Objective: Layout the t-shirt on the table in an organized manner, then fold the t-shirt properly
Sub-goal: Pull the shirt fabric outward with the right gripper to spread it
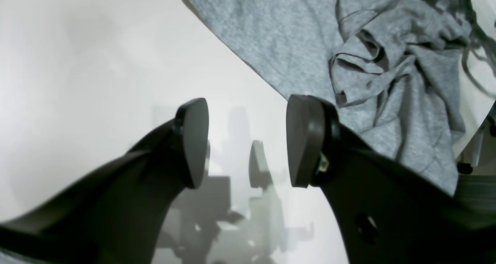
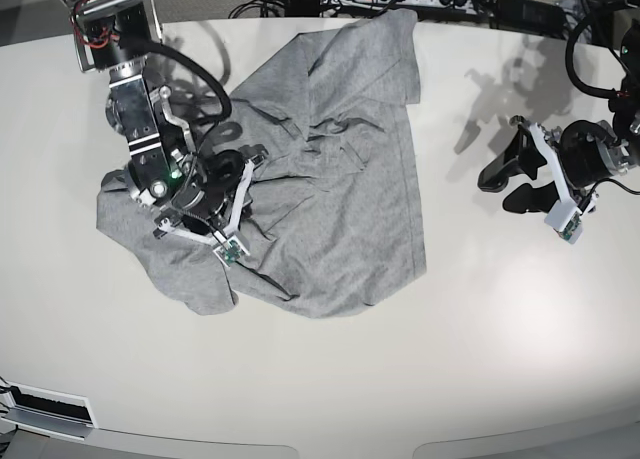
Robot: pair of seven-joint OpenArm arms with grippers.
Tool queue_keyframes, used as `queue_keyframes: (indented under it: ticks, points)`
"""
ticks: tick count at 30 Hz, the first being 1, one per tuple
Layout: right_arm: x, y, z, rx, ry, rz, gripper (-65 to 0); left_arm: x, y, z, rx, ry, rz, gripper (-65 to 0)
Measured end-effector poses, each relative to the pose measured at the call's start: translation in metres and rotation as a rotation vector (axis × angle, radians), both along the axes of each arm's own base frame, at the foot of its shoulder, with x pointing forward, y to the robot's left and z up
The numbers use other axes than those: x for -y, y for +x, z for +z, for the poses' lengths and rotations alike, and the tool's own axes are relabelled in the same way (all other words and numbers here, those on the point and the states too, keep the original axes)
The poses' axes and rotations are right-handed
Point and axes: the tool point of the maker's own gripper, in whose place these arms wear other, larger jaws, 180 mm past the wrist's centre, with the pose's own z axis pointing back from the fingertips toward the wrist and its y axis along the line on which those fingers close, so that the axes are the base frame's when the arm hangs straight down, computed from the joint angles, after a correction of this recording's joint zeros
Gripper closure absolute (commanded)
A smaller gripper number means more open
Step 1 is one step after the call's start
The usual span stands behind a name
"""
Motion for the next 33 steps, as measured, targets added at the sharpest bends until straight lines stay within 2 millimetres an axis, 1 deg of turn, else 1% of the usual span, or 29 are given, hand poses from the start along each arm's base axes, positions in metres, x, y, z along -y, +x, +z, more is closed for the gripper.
queue_keyframes:
  ticks: [1, 3, 4, 5, 7, 9, 11, 12, 14, 17, 19, 23, 25, 28, 30, 33]
  points:
    - [0.0, -0.001, -0.001, -0.022, -0.013, 0.013, 0.0, 0.0, 0.0, 0.0, 0.001, -0.001, 0.0, -33.4]
    - [0.003, -0.003, 0.002, -0.057, -0.047, 0.025, 0.0, 0.0, 0.0, 0.0, 0.0, 0.0, 0.0, -33.3]
    - [0.006, -0.001, 0.007, -0.06, -0.071, 0.025, 0.0, 0.0, 0.0, 0.0, 0.0, 0.0, 0.0, -33.4]
    - [0.007, 0.001, 0.016, -0.053, -0.089, 0.023, 0.0, 0.0, 0.0, 0.0, 0.0, -0.001, 0.0, -33.4]
    - [0.007, 0.009, 0.043, -0.002, -0.11, 0.029, 0.0, 0.0, 0.0, 0.0, 0.0, 0.001, 0.0, -33.4]
    - [0.004, 0.012, 0.07, 0.054, -0.131, 0.066, 0.0, 0.0, 0.0, 0.0, 0.0, -0.001, 0.0, -33.4]
    - [0.002, 0.004, 0.089, 0.097, -0.141, 0.111, 0.0, 0.0, 0.0, 0.0, 0.001, 0.001, 0.0, -33.4]
    - [0.004, -0.003, 0.094, 0.096, -0.156, 0.117, 0.0, 0.0, 0.0, 0.0, 0.0, 0.001, 0.0, -33.4]
    - [0.011, -0.017, 0.102, 0.095, -0.173, 0.131, 0.0, 0.0, 0.0, 0.0, 0.0, 0.0, 0.0, -33.4]
    - [0.031, -0.029, 0.119, 0.133, -0.246, 0.136, 0.0, 0.0, 0.0, 0.0, 0.001, 0.0, 0.0, -33.4]
    - [0.039, -0.038, 0.122, 0.142, -0.27, 0.153, 0.0, 0.0, 0.0, 0.0, 0.0, 0.0, 0.0, -33.4]
    - [0.059, -0.068, 0.102, 0.062, -0.338, 0.182, 0.0, 0.0, 0.0, 0.0, 0.0, 0.001, 0.0, -33.4]
    - [0.074, -0.076, 0.096, 0.042, -0.393, 0.187, 0.0, 0.0, 0.0, 0.0, 0.001, 0.0, 0.0, -33.4]
    - [0.103, -0.081, 0.094, 0.036, -0.501, 0.149, 0.0, 0.0, 0.0, 0.0, 0.0, -0.001, 0.0, -33.4]
    - [0.12, -0.081, 0.096, 0.046, -0.563, 0.106, 0.0, 0.0, 0.0, 0.0, 0.0, 0.001, 0.0, -33.4]
    - [0.139, -0.081, 0.1, 0.035, -0.618, 0.055, 0.0, 0.0, 0.0, 0.0, 0.0, 0.001, 0.0, -33.4]
